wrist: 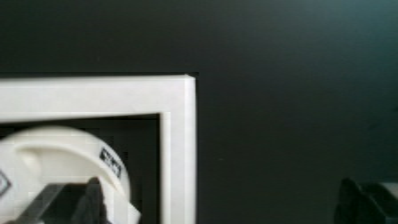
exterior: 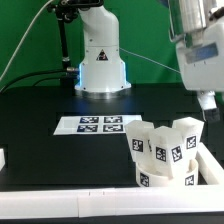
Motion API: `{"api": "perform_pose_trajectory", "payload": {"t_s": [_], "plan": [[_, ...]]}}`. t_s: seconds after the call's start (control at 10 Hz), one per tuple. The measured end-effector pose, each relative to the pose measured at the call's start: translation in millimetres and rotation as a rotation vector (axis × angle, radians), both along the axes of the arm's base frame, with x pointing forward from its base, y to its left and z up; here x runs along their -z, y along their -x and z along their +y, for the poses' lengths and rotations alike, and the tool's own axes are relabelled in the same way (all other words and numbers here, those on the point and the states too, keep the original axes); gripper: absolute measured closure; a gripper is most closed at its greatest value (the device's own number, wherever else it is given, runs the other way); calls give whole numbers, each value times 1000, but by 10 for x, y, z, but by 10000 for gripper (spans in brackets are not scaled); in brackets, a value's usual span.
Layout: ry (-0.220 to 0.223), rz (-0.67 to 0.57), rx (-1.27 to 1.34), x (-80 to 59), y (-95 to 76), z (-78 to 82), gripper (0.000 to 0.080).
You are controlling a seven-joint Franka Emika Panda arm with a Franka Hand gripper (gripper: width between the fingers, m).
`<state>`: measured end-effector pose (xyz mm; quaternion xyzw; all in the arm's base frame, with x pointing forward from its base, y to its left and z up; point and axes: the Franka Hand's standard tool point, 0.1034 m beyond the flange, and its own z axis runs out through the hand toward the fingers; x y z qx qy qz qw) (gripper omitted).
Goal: Assemble stool
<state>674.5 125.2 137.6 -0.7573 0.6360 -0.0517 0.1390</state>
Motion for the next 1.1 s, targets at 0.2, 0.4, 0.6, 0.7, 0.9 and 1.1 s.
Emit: {"api": "perform_pose_trajectory", "payload": {"t_s": [0.2, 0.4, 0.6, 0.7, 0.9, 1.1], "plan": [[49, -29, -175, 5, -7, -2, 150], [84, -47, -302, 9, -6, -5, 150], [120, -61, -431, 15, 0, -17, 150], [178, -52, -653, 24, 39, -97, 150], [314, -81, -1085, 113, 107, -219, 150], [347, -86, -1253, 187, 199, -286, 150]]}}
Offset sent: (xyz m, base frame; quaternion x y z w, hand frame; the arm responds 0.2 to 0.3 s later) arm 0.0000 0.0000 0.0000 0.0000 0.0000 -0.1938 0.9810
